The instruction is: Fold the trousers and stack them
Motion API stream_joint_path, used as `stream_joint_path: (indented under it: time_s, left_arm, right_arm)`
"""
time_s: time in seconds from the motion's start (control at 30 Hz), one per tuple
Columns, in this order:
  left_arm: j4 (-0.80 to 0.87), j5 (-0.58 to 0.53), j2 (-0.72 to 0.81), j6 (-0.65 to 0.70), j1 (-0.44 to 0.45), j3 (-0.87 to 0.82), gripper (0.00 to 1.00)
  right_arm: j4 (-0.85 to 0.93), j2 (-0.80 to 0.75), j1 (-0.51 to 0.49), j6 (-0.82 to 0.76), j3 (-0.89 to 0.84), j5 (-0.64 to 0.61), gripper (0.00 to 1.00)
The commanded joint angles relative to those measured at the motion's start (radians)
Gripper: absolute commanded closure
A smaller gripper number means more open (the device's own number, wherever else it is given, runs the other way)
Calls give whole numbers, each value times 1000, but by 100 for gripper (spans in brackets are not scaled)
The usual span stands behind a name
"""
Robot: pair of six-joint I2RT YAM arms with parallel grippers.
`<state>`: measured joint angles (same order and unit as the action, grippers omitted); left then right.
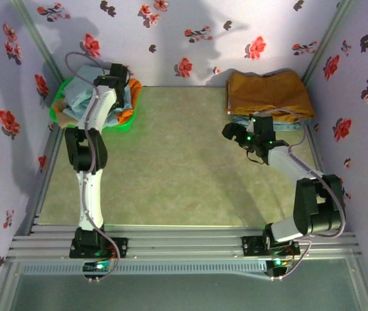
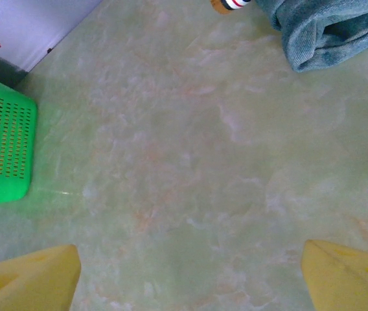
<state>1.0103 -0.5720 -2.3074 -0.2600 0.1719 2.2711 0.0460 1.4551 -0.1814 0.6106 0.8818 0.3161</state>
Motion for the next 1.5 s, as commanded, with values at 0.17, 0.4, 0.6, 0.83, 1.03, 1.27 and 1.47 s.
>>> stream_joint_path:
  time_s: [0.17, 0.4, 0.6, 0.83, 1.03, 1.27, 1.47]
  left_arm:
    - [-58, -24, 230, 62, 6, -28, 100]
    - [-87, -49, 353, 179, 110, 29, 100]
    - [-250, -146, 460, 317, 274, -24, 100]
    - [-501, -206, 595, 488, 506, -147, 100]
    - [-598, -227, 609, 686, 791, -93, 100]
    - [-625, -222, 561, 842, 1037, 67, 100]
    - [-579, -163, 550, 776, 1127, 125, 100]
  right_arm:
    - [-33, -12, -10, 11, -9, 26, 14]
    - [-31, -36, -11, 31, -5, 18, 13]
    - [-151, -55, -6, 88, -57, -11, 11]
    - [-175, -67, 29, 149, -57, -19, 11]
    - [-124, -141, 109, 174, -63, -48, 11]
    - [-3, -225, 259, 167, -50, -57, 11]
    - [44, -260, 292, 171, -78, -80, 11]
